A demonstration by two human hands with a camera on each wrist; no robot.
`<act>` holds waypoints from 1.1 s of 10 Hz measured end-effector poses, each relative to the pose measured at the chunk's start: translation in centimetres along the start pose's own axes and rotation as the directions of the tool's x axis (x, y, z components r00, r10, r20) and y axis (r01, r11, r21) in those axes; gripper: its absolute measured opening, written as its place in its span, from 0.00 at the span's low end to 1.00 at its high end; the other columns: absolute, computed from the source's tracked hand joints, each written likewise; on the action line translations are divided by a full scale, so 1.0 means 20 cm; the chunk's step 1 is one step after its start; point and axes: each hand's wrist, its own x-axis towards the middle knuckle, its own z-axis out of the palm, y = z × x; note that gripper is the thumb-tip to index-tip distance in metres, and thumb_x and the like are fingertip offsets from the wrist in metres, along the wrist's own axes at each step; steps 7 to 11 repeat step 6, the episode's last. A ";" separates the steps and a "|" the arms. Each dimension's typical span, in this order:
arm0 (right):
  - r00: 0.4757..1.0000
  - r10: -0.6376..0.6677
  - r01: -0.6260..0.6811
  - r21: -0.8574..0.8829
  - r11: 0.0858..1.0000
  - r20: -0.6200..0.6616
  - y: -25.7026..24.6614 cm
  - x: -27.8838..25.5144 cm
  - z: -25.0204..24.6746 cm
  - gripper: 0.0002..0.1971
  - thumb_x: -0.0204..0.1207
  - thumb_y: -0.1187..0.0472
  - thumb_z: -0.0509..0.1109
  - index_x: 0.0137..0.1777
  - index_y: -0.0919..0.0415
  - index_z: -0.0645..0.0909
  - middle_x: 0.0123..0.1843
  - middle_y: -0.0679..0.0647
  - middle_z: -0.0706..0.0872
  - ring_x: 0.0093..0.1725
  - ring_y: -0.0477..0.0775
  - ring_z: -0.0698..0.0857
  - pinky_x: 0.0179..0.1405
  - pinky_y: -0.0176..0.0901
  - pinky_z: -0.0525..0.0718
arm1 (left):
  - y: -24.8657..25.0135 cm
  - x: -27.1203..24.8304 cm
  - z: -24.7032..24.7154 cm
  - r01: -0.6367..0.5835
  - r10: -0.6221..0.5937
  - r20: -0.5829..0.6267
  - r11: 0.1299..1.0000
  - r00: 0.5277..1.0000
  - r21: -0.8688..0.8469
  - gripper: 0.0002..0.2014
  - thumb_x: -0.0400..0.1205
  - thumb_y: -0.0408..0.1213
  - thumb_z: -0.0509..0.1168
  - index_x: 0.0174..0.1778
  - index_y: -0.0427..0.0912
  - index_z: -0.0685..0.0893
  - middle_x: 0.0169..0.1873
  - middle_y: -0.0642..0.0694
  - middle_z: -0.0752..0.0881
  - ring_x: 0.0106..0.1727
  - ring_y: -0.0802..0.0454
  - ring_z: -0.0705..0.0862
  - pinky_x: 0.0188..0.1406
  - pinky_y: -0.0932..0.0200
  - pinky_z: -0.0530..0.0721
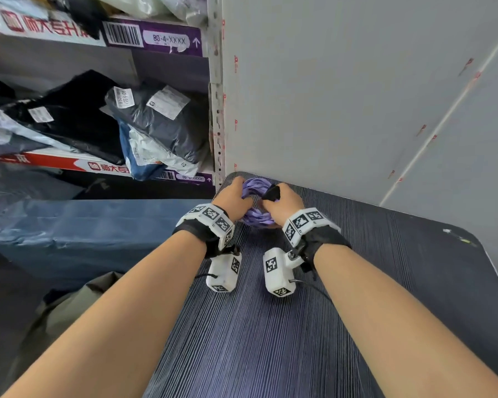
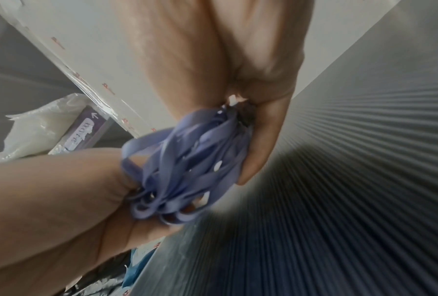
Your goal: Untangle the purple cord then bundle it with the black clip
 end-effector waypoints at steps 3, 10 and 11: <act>0.998 0.044 -0.041 0.077 0.996 -0.037 0.03 0.09 0.02 0.21 0.70 0.59 0.73 0.63 0.60 0.76 0.60 0.58 0.83 0.57 0.58 0.82 0.47 0.38 0.74 | -0.02 0.12 0.04 0.094 -0.095 0.013 0.993 0.995 0.065 0.18 0.82 0.36 0.60 0.65 0.32 0.70 0.60 0.33 0.81 0.60 0.36 0.80 0.56 0.50 0.77; 0.995 -0.091 0.085 -0.134 0.987 -0.041 0.01 0.01 -0.06 0.28 0.80 0.47 0.61 0.77 0.56 0.67 0.76 0.60 0.70 0.76 0.61 0.67 0.74 0.48 0.63 | -0.02 0.12 0.03 0.127 -0.117 -0.078 0.984 0.990 0.127 0.29 0.82 0.56 0.59 0.71 0.38 0.72 0.69 0.33 0.74 0.70 0.34 0.74 0.69 0.46 0.73; 0.995 -0.091 0.085 -0.134 0.987 -0.041 0.01 0.01 -0.06 0.28 0.80 0.47 0.61 0.77 0.56 0.67 0.76 0.60 0.70 0.76 0.61 0.67 0.74 0.48 0.63 | -0.02 0.12 0.03 0.127 -0.117 -0.078 0.984 0.990 0.127 0.29 0.82 0.56 0.59 0.71 0.38 0.72 0.69 0.33 0.74 0.70 0.34 0.74 0.69 0.46 0.73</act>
